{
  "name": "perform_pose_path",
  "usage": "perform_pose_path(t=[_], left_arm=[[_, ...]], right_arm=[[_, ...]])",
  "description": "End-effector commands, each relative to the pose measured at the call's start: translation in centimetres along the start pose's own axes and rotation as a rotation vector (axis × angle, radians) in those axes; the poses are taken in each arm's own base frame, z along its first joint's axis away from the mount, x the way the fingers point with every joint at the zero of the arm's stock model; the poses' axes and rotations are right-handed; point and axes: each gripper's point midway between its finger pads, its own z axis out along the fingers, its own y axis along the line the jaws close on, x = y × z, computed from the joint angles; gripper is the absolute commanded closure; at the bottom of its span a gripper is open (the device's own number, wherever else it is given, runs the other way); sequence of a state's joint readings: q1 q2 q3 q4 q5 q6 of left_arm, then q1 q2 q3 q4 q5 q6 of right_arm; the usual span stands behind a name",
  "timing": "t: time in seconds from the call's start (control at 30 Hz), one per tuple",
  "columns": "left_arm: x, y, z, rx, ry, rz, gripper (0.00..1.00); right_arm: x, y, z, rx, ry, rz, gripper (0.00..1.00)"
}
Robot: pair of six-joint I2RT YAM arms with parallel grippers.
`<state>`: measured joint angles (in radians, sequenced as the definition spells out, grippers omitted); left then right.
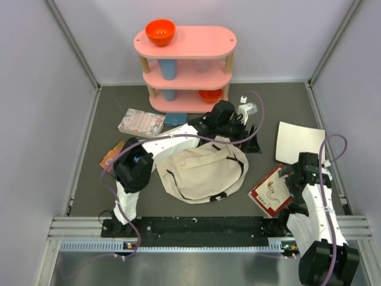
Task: Pack the student bag
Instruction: Pick up the book from the center of the board.
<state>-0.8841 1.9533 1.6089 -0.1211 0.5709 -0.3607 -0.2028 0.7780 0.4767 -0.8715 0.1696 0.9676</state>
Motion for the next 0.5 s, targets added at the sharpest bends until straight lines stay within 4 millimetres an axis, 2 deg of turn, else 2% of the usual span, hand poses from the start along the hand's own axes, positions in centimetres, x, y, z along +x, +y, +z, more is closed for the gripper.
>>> perform_pose_path(t=[0.0,0.13,0.17,0.27,0.33,0.47], left_arm=[[-0.7,-1.0,1.5,0.112,-0.012,0.013,0.01],[1.1,0.0,2.6,0.115,0.03,-0.032,0.01],[1.4,0.2,2.7,0.111,0.035,-0.039,0.01],[2.6,0.9,3.1,0.099,0.056,-0.057,0.01],[3.3,1.4,3.5,0.097,0.072,-0.076,0.01],[4.7,0.9,4.5,0.132,0.105,-0.106,0.01]], right_arm=[[0.3,0.5,1.0,-0.055,-0.003,-0.012,0.01],[2.1,2.0,1.9,-0.172,0.072,-0.066,0.01],[2.9,2.8,1.6,-0.224,0.119,-0.073,0.01],[3.7,4.5,1.1,-0.335,0.152,-0.09,0.04],[4.0,4.9,0.9,-0.369,0.165,-0.082,0.06],[4.3,6.4,-0.1,-0.463,0.182,-0.084,0.09]])
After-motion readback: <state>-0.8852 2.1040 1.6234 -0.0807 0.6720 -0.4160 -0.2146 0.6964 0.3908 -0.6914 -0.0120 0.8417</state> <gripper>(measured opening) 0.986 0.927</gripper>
